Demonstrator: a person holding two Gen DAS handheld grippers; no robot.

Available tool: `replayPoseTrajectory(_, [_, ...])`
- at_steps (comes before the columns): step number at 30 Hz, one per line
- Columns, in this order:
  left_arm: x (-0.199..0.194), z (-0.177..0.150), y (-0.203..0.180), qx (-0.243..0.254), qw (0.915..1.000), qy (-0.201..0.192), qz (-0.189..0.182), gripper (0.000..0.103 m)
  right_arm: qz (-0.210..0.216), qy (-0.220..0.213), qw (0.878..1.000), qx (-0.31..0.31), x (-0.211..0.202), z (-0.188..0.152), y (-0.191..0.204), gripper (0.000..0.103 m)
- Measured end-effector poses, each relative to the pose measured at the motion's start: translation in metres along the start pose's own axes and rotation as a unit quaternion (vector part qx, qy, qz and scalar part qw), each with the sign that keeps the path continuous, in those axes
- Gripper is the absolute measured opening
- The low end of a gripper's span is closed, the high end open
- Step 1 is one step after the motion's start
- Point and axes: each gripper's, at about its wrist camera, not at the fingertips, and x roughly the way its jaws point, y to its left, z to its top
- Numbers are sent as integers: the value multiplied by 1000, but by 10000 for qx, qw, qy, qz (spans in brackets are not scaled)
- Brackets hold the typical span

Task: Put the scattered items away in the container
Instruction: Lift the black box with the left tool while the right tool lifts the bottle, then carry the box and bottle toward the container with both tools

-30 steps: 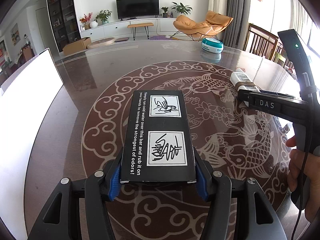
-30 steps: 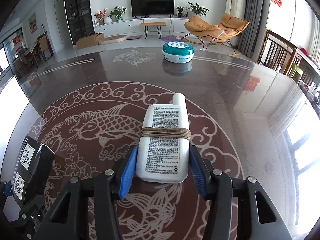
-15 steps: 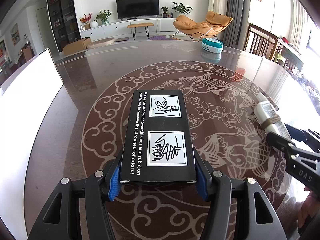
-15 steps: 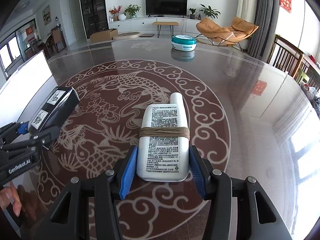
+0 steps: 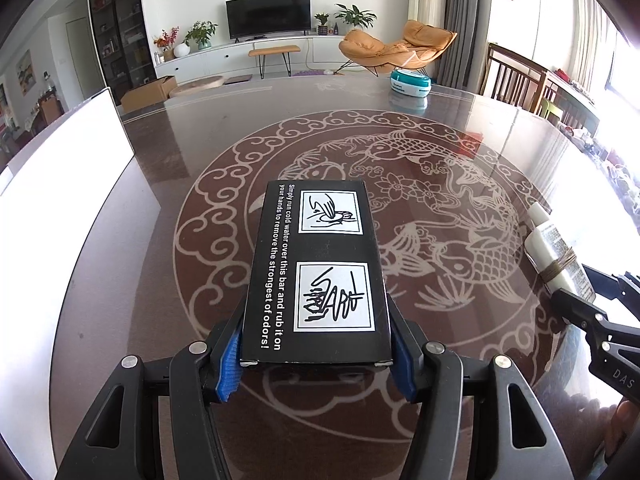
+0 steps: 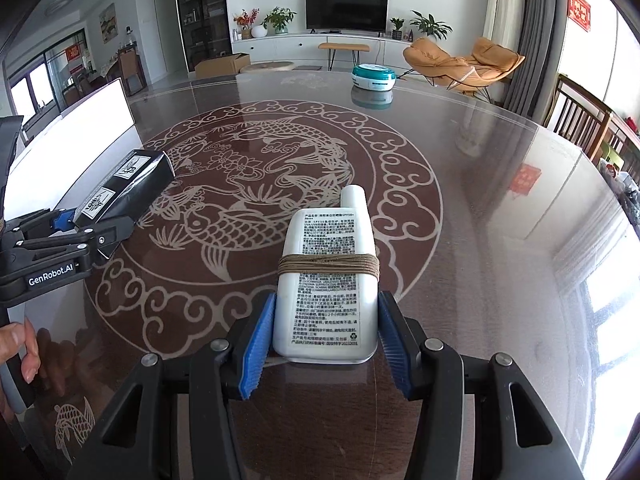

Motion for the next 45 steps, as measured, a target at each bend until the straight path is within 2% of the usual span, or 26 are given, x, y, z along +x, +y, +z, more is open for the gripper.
replayPoseTrajectory(10, [-30,-36,1,122,9999,6,-102,59,-5,3,10000,-33,-13,-18,2,52])
replayPoseTrajectory(25, [-54,-67,2,267,9995,-24,-169,59,7,1,9999,-112,-27,-42,7,52])
replayPoseTrajectory(27, [-55,-68,3,231,9995,58,-187,62,16,5,9999,-117,-28,-44,7,52])
replayPoseTrajectory(28, [-55,-68,2,218,9994,162,-222,73,36,14,9999,-119,-27,-45,8,53])
replayPoseTrajectory(29, [-53,-68,2,237,9988,326,-276,84,102,39,9999,-130,-27,-44,7,63])
replayPoseTrajectory(30, [-50,-69,2,279,9975,544,-358,103,168,112,9996,-191,-25,-44,9,74])
replayPoseTrajectory(31, [-49,-69,1,390,9962,683,-370,103,212,303,9989,-278,-20,-44,12,101])
replayPoseTrajectory(33, [-50,-70,-2,625,9928,927,-424,103,284,482,9972,-491,-17,-43,16,103])
replayPoseTrajectory(36, [-52,-66,-2,668,9894,1182,-515,103,348,800,9943,-614,-13,-39,14,103])
replayPoseTrajectory(39, [-50,-58,-5,635,9877,1292,-616,103,395,1067,9908,-729,-7,-32,13,103])
replayPoseTrajectory(45, [-35,-39,-20,789,9851,1463,-452,103,471,1677,9797,-988,9,-15,12,103])
